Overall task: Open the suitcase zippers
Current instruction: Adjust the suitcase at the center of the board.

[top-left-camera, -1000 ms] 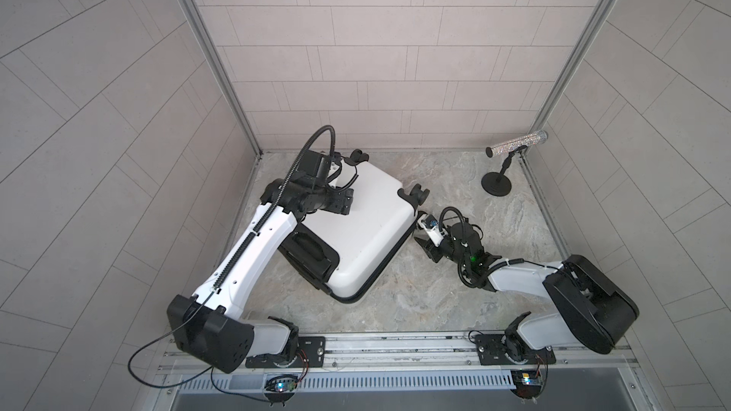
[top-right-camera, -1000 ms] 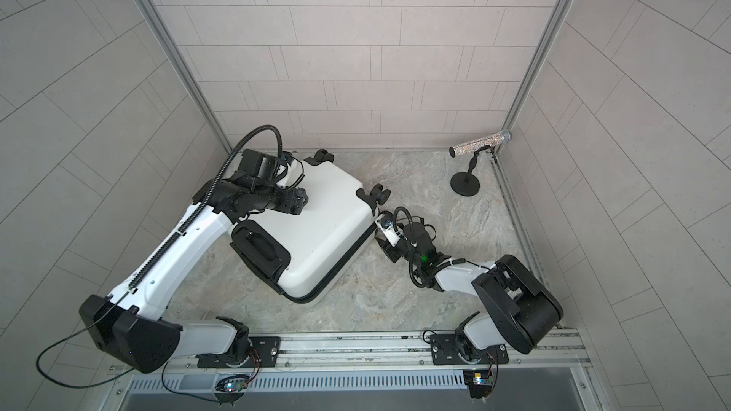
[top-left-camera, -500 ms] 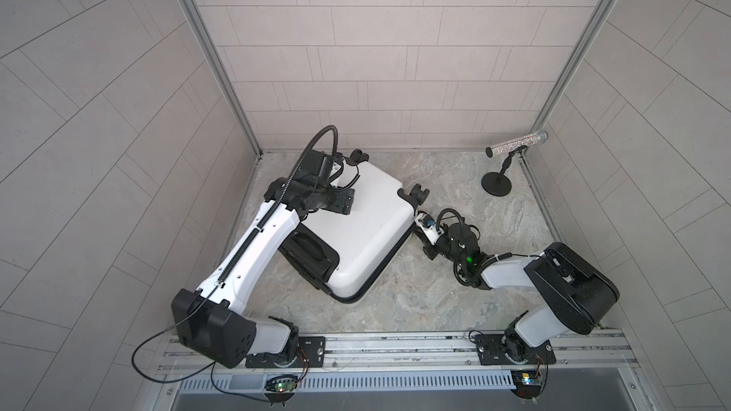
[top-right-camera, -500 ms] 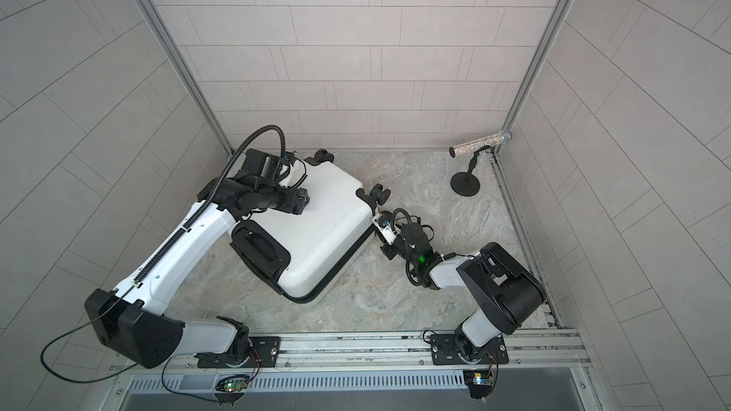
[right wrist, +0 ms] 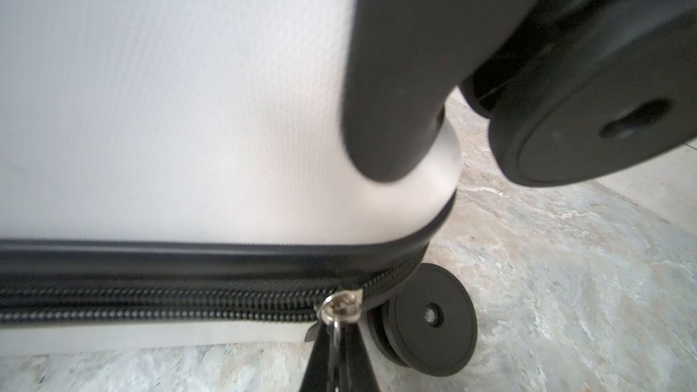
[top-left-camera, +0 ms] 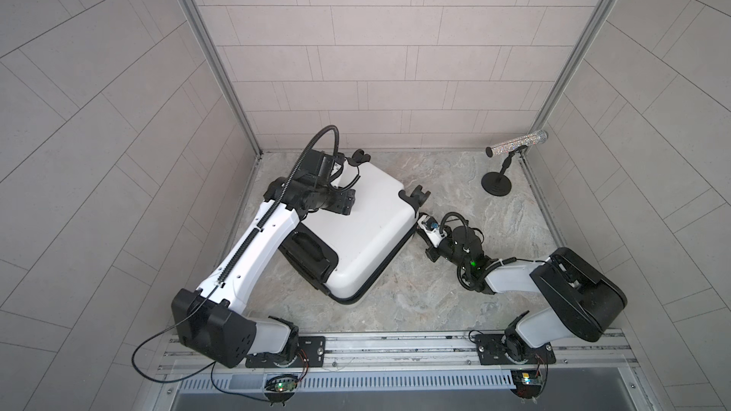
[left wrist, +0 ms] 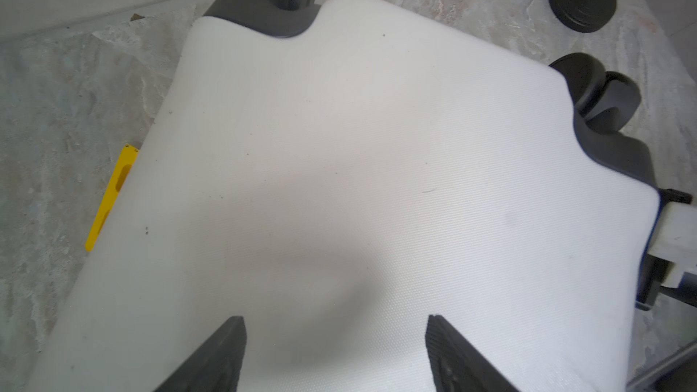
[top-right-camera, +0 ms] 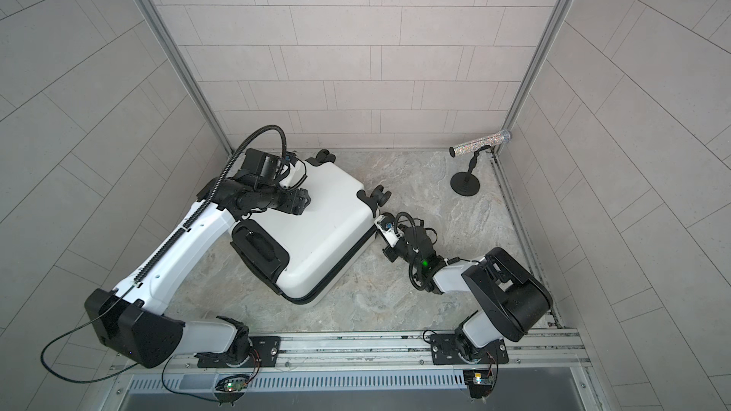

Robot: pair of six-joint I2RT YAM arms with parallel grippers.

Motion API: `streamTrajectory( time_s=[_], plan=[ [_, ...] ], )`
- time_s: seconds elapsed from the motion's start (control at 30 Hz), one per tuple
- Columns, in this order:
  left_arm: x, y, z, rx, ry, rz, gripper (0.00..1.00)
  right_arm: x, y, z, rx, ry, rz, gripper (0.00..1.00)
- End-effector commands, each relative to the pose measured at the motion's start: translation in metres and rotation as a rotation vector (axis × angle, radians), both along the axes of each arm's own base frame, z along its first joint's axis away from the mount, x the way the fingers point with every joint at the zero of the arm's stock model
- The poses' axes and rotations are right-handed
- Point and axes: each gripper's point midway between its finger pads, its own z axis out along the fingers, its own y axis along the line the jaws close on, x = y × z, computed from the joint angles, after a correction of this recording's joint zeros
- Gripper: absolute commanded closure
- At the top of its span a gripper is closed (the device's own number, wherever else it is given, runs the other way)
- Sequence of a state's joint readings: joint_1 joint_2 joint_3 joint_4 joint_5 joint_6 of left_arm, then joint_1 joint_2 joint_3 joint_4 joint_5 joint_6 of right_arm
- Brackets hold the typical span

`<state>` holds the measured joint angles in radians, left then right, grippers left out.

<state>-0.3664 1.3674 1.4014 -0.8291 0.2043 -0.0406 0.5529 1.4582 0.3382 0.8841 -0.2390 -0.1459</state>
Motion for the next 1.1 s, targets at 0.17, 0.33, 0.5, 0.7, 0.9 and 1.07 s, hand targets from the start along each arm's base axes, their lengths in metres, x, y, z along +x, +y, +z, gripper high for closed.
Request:
streamTrajectory(
  time_s=[0.17, 0.33, 0.5, 0.7, 0.9, 1.07],
  plan=[
    [-0.01, -0.072, 0.032, -0.078, -0.091, -0.253, 0.2, -0.057, 0.047, 0.067, 0.054, -0.188, 0.218, 1.0],
    [-0.02, -0.117, 0.035, -0.068, -0.105, -0.391, 0.21, -0.064, 0.04, 0.093, 0.125, -0.257, 0.17, 1.0],
    [-0.033, -0.16, 0.024, -0.061, -0.075, -0.485, 0.21, -0.068, 0.036, 0.106, 0.162, -0.298, 0.136, 1.0],
    [-0.046, -0.195, 0.014, 0.025, -0.057, -0.573, 0.2, -0.072, 0.043, 0.105, 0.167, -0.306, 0.151, 1.0],
    [-0.036, -0.203, -0.003, 0.153, -0.027, -0.534, 0.19, -0.077, 0.048, 0.102, 0.158, -0.297, 0.174, 1.0],
    [-0.037, -0.207, -0.016, 0.241, 0.024, -0.555, 0.19, -0.078, 0.048, 0.102, 0.153, -0.298, 0.172, 1.0]
  ],
)
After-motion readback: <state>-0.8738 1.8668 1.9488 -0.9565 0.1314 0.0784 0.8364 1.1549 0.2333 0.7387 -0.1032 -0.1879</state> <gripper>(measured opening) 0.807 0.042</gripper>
